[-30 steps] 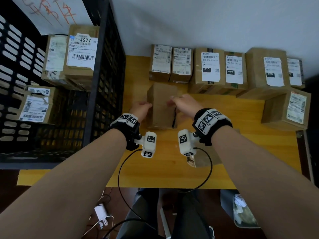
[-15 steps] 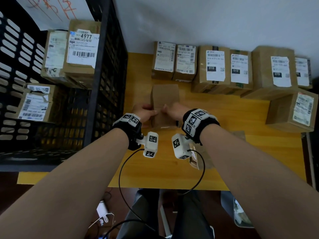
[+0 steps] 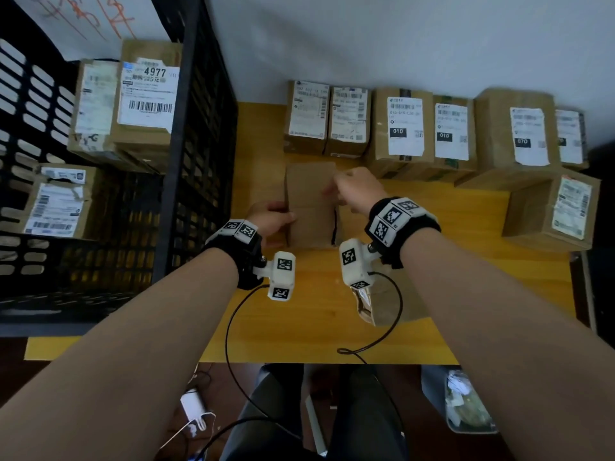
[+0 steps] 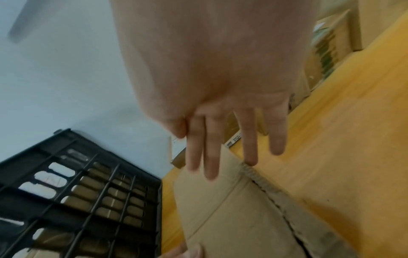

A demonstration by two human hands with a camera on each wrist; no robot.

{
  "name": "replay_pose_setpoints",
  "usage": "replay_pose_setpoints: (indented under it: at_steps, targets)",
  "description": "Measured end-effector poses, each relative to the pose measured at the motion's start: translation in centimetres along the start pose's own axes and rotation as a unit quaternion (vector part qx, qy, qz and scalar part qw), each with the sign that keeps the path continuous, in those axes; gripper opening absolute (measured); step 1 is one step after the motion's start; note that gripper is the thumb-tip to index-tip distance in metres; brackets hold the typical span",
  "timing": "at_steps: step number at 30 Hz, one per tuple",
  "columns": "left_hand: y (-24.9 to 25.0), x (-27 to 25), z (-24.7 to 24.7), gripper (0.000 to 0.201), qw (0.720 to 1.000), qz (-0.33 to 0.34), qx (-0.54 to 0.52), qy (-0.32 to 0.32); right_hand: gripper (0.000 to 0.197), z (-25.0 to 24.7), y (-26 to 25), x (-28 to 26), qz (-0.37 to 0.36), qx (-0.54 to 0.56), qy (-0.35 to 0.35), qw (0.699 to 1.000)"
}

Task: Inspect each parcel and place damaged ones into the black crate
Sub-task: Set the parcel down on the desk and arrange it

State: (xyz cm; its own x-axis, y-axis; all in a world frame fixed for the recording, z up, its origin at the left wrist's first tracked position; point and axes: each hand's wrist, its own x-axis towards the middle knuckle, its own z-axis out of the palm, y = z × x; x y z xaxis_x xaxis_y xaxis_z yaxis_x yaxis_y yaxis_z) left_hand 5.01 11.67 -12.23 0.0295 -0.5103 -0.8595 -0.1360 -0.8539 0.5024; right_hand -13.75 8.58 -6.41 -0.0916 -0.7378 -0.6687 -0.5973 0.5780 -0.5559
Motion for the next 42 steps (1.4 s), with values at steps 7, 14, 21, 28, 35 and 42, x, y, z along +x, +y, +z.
replay_pose_setpoints:
  at_steps: [7,14,21,28,35,42]
  targets:
    - [-0.2,0.3,0.0,0.061,0.999,0.007,-0.037,0.013,0.042,1.0,2.1,-0.7,0.094,0.086,-0.031,0.991]
    - [0.5,-0.4,1.3,0.048,1.0,0.028,-0.008,-0.012,0.044,-1.1,1.3,-1.5,0.026,0.105,0.017,0.994]
    - [0.6,-0.3,1.5,0.048,0.998,0.018,0.041,-0.052,0.036,-0.7,1.0,-1.9,-0.018,0.039,-0.013,0.999]
    - [0.3,-0.1,1.3,0.018,0.998,-0.001,0.042,-0.052,0.046,0.4,1.3,-0.9,-0.014,-0.132,-0.084,0.988]
    - [-0.2,0.2,1.2,0.005,0.998,0.005,0.043,-0.05,0.053,1.5,0.9,-0.1,-0.003,-0.196,-0.087,0.977]
    - [0.1,-0.3,1.2,0.014,0.997,0.005,0.052,-0.048,0.052,2.7,1.2,-0.5,0.001,-0.167,-0.08,0.983]
